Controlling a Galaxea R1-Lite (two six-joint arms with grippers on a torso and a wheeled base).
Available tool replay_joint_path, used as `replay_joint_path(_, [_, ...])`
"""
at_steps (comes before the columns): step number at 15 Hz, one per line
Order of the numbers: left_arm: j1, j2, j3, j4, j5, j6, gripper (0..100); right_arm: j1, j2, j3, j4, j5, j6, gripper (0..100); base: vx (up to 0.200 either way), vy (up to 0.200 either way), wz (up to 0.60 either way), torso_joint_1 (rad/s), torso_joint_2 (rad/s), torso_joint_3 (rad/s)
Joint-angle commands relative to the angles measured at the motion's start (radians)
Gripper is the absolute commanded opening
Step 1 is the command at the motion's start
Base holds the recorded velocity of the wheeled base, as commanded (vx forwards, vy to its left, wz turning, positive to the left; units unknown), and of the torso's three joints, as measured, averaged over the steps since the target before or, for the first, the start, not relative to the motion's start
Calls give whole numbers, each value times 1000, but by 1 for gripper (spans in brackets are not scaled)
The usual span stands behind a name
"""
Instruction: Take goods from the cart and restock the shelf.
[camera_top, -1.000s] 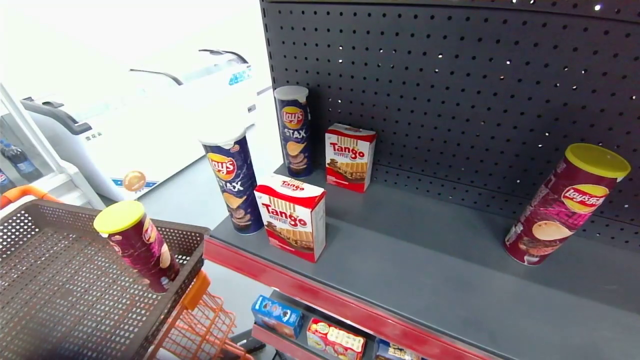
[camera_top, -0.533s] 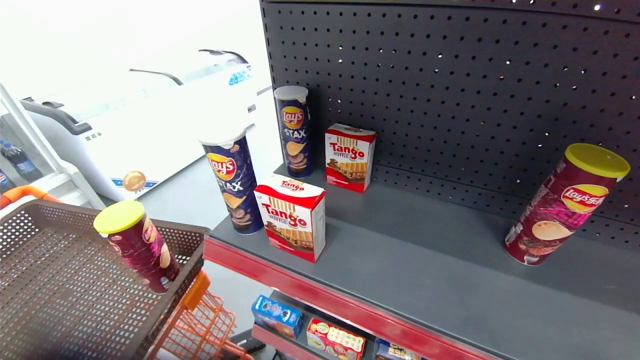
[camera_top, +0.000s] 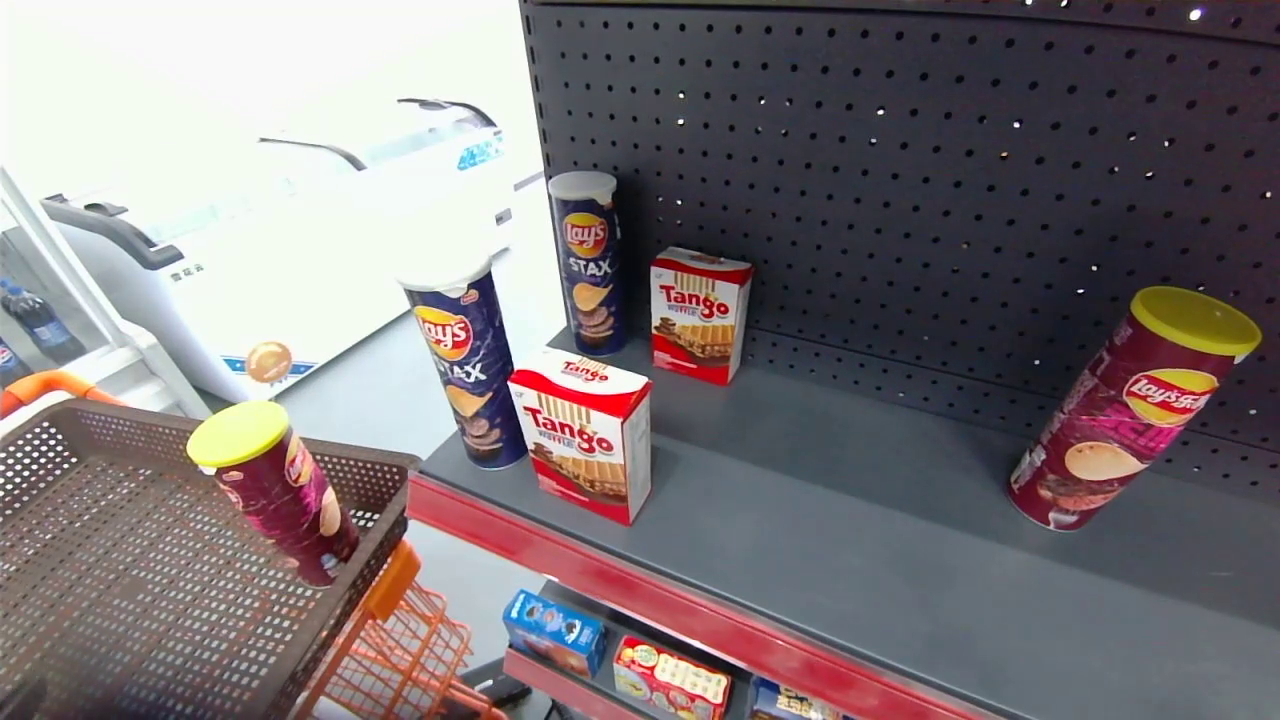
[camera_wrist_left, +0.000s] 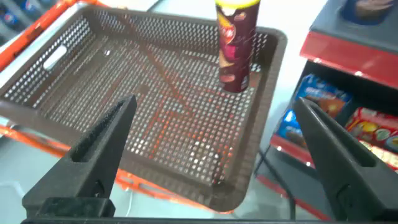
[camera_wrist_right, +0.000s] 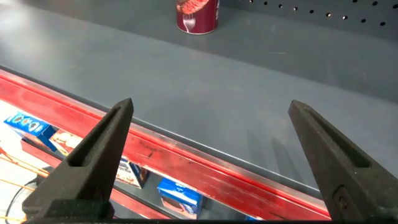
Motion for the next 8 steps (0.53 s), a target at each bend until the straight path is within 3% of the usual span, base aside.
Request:
replay_joint_path(1, [15,165,-18,-12,4,-7,100,0,0,0,0,1,0,100,0,0,0,0,0,0])
replay_joint_path(3, [23,220,-18,-27,4,-15,100,0,0,0,0,1,0,100,0,0,0,0,0,0])
replay_joint_path(4, [26,395,-16,-125,2,-35,100,0,0,0,0,1,0,100,0,0,0,0,0,0])
replay_joint_path(5, [35,462,-16,-187,-7,-35,100,2,0,0,0,1,0,100,0,0,0,0,0,0])
replay_joint_path(8, [83,628,-13,-363,-116,-37,100,0,0,0,0,1,0,100,0,0,0,0,0,0])
